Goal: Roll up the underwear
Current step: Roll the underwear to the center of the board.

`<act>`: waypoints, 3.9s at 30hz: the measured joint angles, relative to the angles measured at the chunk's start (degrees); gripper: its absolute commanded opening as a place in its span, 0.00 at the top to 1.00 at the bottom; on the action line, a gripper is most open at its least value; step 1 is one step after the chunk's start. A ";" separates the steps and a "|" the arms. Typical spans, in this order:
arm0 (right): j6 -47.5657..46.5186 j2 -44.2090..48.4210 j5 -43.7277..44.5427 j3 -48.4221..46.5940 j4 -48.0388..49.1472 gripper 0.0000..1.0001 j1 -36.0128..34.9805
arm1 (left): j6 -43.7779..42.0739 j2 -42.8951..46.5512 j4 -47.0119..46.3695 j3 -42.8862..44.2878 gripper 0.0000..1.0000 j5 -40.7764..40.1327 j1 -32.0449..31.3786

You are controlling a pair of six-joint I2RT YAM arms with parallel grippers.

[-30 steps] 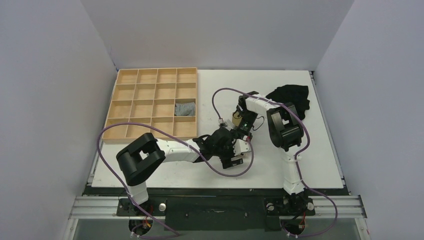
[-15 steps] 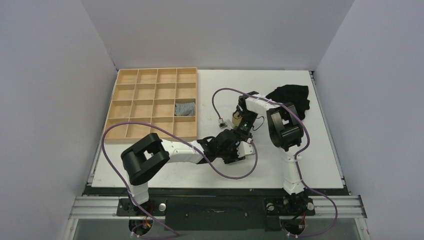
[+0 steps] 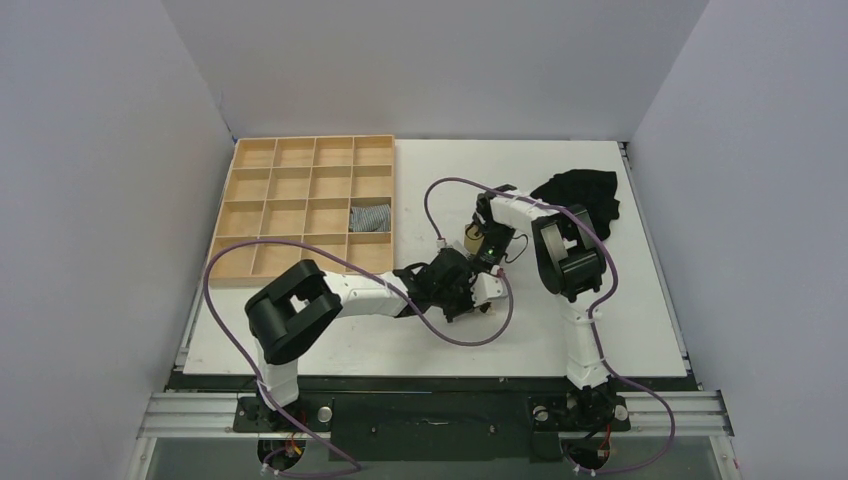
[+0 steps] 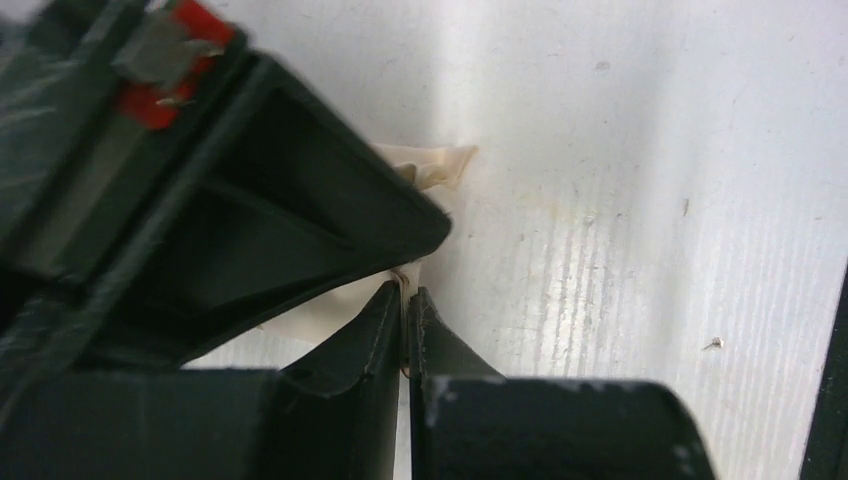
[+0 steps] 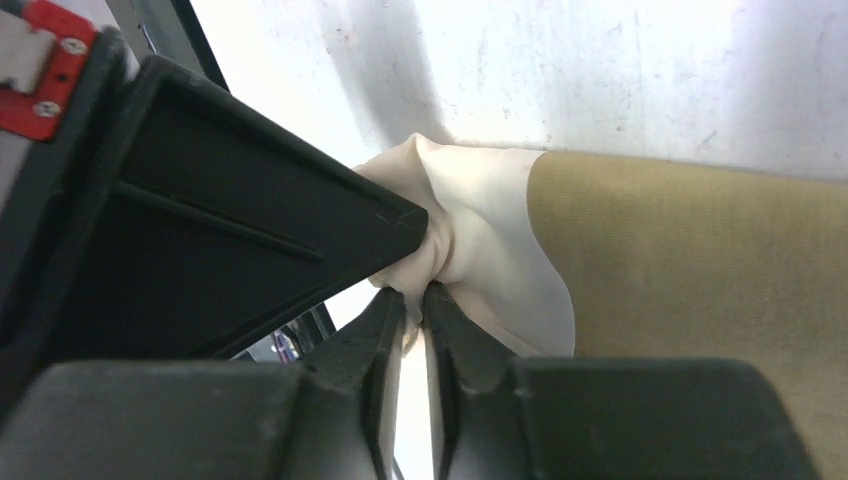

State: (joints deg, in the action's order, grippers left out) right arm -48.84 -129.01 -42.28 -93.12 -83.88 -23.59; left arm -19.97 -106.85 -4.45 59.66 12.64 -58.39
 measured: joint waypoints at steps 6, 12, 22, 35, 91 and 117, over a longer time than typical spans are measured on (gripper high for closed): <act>2.23 0.26 -0.09 1.77 1.84 0.70 0.72 | 2.27 -0.90 4.37 3.13 1.00 7.87 4.92; 4.59 3.80 0.09 3.15 3.85 0.68 1.97 | 3.61 -2.25 9.27 6.03 1.00 15.34 8.22; 9.77 13.09 1.60 7.23 8.52 0.65 7.45 | 5.92 -6.29 14.36 10.43 1.00 24.52 9.38; 19.21 32.57 5.55 22.36 22.14 0.62 15.21 | 16.50 -13.14 15.85 16.46 1.00 32.92 14.88; 14.78 40.52 43.30 45.68 55.52 0.62 -19.50 | 42.14 -33.70 33.66 38.05 1.00 52.59 20.50; 13.94 37.29 25.73 39.74 47.82 1.00 -11.02 | 38.80 -33.75 37.00 40.72 0.56 53.88 21.05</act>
State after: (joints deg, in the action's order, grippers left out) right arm -34.89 -91.72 -16.56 -53.39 -36.05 -34.61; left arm 18.83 -140.59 32.56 100.38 66.52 -37.34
